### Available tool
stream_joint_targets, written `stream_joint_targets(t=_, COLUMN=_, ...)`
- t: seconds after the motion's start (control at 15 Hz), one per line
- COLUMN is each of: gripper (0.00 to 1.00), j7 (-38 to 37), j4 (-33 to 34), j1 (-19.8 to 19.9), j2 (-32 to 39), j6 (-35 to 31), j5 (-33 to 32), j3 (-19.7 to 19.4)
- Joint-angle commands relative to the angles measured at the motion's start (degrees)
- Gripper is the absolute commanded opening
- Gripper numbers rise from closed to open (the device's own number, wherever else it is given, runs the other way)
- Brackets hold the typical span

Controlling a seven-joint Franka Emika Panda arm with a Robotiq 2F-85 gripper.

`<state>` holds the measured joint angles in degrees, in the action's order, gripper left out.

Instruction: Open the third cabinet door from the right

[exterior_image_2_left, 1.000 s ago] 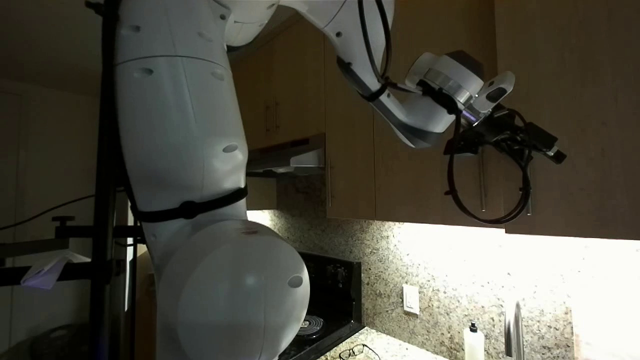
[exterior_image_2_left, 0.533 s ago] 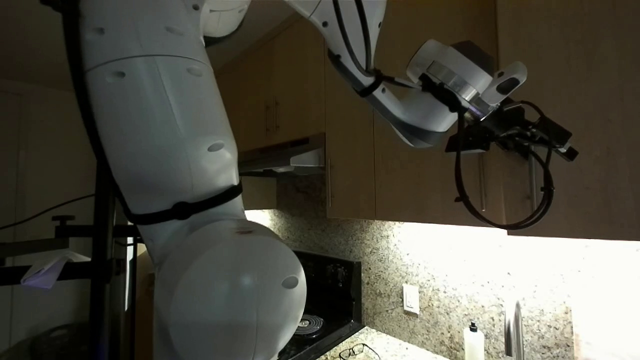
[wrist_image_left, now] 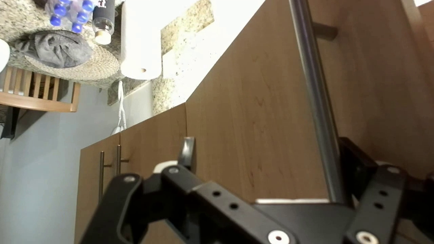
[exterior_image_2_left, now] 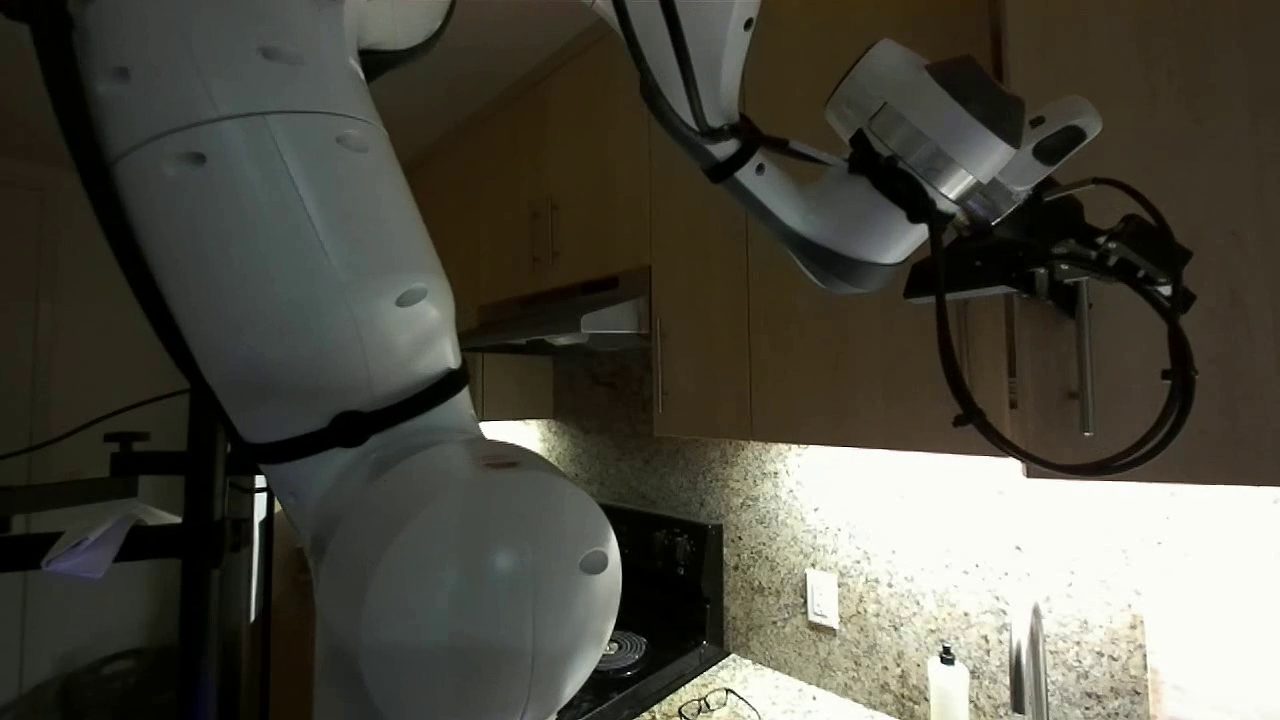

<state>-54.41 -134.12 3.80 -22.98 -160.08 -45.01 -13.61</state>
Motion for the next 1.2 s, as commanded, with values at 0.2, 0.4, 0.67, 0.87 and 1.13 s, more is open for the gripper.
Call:
stream_joint_targets(t=0.2, gripper=1.00, j7=8.74, j4=-3.18, j1=1.16, j2=-5.32, j6=2.71, j5=-1.05, j3=-7.91)
stream_joint_targets(t=0.4, gripper=1.00, j7=10.13, j4=-4.26, j1=-0.06, j2=-7.05, j6=2.86, j5=-1.05, j3=-9.90)
stream_joint_targets(t=0.67, gripper=1.00, j7=9.18, j4=-4.62, j1=-3.19, j2=-4.48, j6=-4.15, j5=3.39, j3=-6.97)
stream_joint_targets(t=0.87, gripper=1.00, j7=8.92, j4=-4.33, j1=-3.92, j2=-4.13, j6=-4.22, j5=3.36, j3=-7.15)
stream_joint_targets(t=1.13, gripper=1.00, j7=8.92, j4=-4.33, j1=-3.99, j2=-4.14, j6=-4.19, j5=3.36, j3=-7.16)
